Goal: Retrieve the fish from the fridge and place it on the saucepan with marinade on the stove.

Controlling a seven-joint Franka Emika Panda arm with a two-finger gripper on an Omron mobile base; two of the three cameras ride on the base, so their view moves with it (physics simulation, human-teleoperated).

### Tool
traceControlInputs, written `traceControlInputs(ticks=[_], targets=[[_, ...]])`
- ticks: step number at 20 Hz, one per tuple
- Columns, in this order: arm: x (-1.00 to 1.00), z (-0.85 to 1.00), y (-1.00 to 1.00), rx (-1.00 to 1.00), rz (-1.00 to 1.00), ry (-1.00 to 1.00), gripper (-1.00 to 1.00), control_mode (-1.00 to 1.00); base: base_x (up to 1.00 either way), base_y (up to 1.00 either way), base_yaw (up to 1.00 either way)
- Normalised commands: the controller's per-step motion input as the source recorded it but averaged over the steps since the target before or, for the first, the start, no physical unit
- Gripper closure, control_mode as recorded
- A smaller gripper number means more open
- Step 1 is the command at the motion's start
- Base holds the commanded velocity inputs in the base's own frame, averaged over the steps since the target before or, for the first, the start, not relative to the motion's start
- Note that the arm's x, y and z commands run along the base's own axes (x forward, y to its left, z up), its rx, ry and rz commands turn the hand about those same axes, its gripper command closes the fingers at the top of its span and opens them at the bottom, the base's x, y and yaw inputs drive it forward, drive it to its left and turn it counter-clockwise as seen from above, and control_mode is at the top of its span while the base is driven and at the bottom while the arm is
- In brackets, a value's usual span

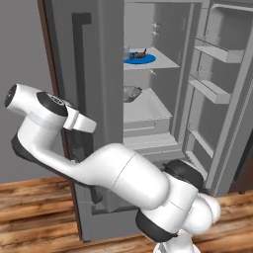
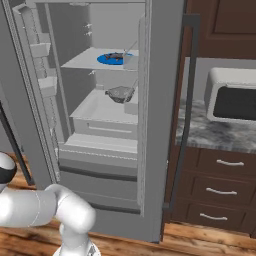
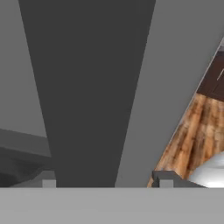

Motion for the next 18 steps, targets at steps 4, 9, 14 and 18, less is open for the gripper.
traceControlInputs(ticks=[4, 9, 14, 18], targets=[[-0.26, 0.00, 0.00, 0.00, -0.09, 0.00, -1.00, -1.00, 0.00, 0.00, 0.00], [-0.05, -0.04, 0.34, 0.00, -0.07, 0.00, -1.00, -1.00, 0.00, 0.00, 0.00], [-0.03, -0.12, 0.50, -0.01, -0.08, 0.00, -1.00, -1.00, 0.00, 0.00, 0.00], [-1.00, 0.00, -0.32, 0.00, -0.10, 0.00, -1.00, -1.00, 0.00, 0.00, 0.00]])
